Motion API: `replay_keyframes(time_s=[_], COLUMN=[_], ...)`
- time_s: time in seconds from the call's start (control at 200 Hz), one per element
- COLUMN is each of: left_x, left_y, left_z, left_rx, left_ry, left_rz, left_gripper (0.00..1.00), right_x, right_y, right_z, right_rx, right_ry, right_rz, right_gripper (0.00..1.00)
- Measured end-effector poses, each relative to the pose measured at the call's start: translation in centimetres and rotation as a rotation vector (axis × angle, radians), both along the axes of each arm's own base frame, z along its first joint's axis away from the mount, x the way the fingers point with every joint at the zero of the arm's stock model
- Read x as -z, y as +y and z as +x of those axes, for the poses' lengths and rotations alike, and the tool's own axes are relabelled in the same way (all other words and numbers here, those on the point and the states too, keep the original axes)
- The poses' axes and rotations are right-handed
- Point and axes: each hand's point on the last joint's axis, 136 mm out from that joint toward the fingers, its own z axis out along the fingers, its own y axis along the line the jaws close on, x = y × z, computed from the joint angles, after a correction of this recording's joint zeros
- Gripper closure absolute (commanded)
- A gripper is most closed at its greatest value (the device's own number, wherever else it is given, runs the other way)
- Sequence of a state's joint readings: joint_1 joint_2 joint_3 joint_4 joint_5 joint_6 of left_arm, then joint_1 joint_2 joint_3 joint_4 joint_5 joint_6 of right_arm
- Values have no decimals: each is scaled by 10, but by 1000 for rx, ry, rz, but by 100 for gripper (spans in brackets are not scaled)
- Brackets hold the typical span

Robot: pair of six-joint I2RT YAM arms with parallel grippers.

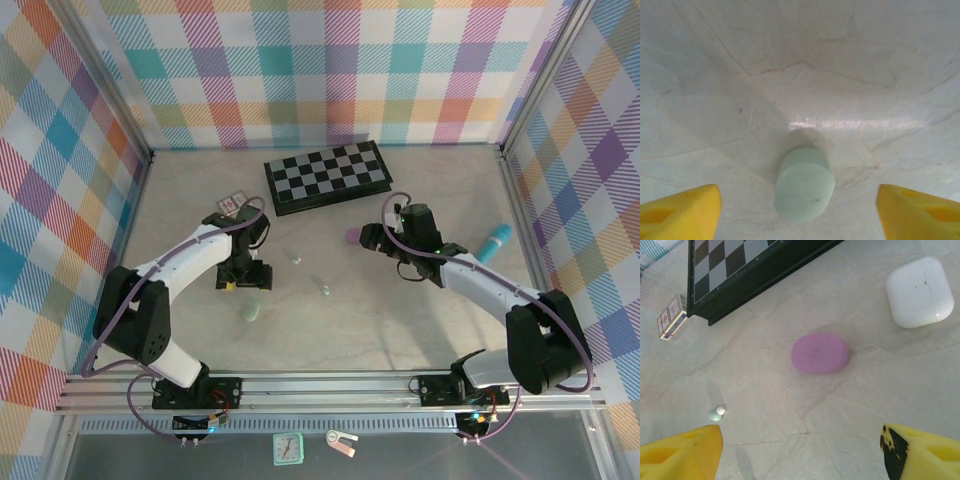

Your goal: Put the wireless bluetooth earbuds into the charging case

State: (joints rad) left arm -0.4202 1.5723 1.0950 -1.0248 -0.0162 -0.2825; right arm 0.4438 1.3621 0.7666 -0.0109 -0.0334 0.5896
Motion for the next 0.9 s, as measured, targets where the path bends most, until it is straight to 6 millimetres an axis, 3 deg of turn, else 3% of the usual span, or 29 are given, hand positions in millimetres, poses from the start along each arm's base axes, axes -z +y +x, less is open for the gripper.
replay_keyframes(time_s=[0.4, 0.705, 0.785, 0.9], left_x=[34, 48, 51, 53], left_y=[-10, -8, -7, -7], left_z=[-11, -19, -23, -24], left_rx=[33, 38, 35, 36], left_ry=[135, 173, 187, 195], left_rz=[13, 29, 35, 32], left_gripper=[39, 42, 50, 54], right_x=[1, 5, 7, 9], right_y=[0, 1, 0, 1], right_z=[0, 0, 0, 0], right_rx=[-1, -1, -1, -1], right_ry=[3, 13, 18, 22], right_rz=[-1, -6, -8, -10], right_gripper=[18, 18, 18, 18])
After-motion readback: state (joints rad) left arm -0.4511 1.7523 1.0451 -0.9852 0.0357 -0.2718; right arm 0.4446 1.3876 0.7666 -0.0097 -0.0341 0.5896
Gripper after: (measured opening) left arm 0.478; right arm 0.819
